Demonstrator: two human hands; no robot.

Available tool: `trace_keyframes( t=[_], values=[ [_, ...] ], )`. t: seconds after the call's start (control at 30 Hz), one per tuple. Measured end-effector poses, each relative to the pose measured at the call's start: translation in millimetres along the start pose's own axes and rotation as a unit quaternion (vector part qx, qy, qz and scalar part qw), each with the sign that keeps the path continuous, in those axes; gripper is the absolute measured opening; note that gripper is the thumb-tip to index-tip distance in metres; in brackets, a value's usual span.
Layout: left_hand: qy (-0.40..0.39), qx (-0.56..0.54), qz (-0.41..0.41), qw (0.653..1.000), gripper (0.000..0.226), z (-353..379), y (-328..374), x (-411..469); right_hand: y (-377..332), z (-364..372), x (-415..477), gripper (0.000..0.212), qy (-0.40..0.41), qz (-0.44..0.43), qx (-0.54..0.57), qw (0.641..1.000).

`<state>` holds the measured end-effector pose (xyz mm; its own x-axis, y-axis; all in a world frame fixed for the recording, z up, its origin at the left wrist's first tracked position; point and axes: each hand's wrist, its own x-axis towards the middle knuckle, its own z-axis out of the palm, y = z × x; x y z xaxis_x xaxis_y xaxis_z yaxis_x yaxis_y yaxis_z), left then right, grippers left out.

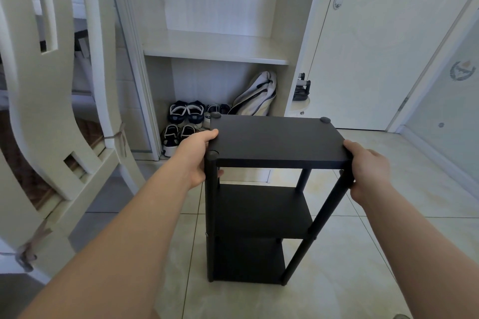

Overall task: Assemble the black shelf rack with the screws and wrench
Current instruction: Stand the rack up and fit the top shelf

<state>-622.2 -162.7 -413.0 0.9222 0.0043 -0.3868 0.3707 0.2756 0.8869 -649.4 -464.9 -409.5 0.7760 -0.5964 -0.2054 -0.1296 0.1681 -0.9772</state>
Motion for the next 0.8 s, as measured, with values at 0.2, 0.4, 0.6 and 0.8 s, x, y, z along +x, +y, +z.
trace_keyframes(
  t=[0.2,0.4,0.6,0.8],
  values=[
    [0.02,-0.012,0.003,1.0,0.024,6.1,-1.3,-1.3,1.0,-1.2,-0.9,0.035,0.01,0.004,0.041,0.999],
    [0.022,-0.009,-0.003,1.0,0.026,7.6,-1.7,-0.6,1.1,-4.7,1.1,0.03,0.008,0.006,0.04,0.999],
    [0.009,0.008,-0.026,1.0,0.029,7.3,2.7,-2.1,0.5,-5.9,3.7,0.026,0.009,0.003,0.023,1.0],
    [0.025,0.024,-0.024,0.999,0.028,9.5,4.8,-3.7,-2.5,-6.1,5.9,0.024,0.008,0.003,0.01,1.0]
  ],
)
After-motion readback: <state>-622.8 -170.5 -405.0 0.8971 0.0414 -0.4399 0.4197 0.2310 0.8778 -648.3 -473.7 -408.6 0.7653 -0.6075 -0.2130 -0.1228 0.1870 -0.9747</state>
